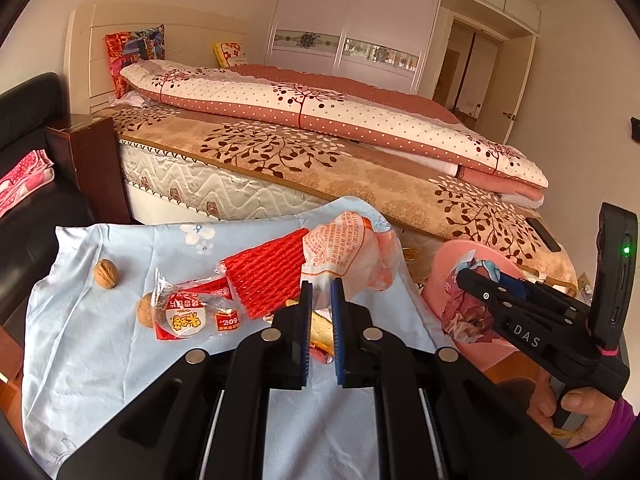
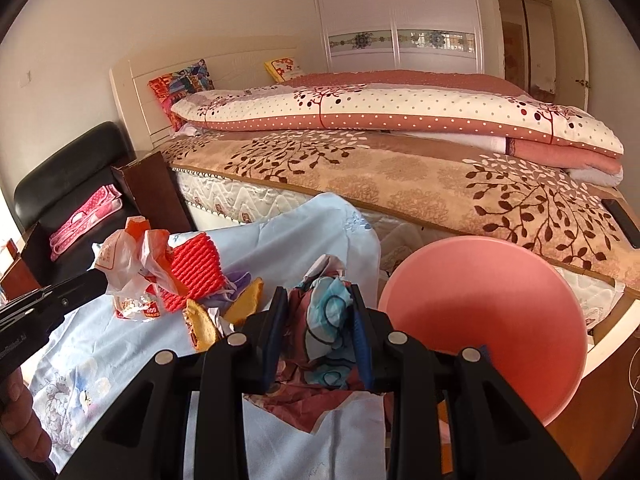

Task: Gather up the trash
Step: 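Carry the wrapper and white bag over the pink bucket and open both tools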

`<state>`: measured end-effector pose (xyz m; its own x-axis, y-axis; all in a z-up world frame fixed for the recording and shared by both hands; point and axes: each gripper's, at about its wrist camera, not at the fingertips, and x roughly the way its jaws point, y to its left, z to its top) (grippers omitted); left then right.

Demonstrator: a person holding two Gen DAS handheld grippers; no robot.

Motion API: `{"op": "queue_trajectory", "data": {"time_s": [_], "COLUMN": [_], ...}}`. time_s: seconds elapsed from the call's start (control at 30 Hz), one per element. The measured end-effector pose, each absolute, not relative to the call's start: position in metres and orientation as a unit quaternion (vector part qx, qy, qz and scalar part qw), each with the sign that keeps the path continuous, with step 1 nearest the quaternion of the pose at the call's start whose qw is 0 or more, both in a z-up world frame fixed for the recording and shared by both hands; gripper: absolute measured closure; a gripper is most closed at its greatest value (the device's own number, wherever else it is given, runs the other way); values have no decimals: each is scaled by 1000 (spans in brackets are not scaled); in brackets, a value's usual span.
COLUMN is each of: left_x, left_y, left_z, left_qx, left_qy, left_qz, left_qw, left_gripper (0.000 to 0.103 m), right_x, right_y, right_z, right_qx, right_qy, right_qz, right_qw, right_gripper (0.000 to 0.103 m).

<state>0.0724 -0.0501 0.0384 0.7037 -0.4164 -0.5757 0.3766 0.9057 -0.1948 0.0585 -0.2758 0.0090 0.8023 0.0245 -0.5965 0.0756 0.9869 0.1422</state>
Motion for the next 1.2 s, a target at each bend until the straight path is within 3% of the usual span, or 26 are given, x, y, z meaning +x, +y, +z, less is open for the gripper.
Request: {"op": "queue_trajectory", "data": {"time_s": [1.2], "left_x": [88], "left_y": [-214], "left_z": [31], "left_qx": [36], "left_qy": [305], "left_qz": [-340], "left_qw": [889], "left_gripper": [94], "right_x": [42], "right_y": [-403], "right_z": [-13], "right_qx": [156], "right_qy": [319], "right_qz": [-161], "right_qw": [921], "right_gripper": [73]}}
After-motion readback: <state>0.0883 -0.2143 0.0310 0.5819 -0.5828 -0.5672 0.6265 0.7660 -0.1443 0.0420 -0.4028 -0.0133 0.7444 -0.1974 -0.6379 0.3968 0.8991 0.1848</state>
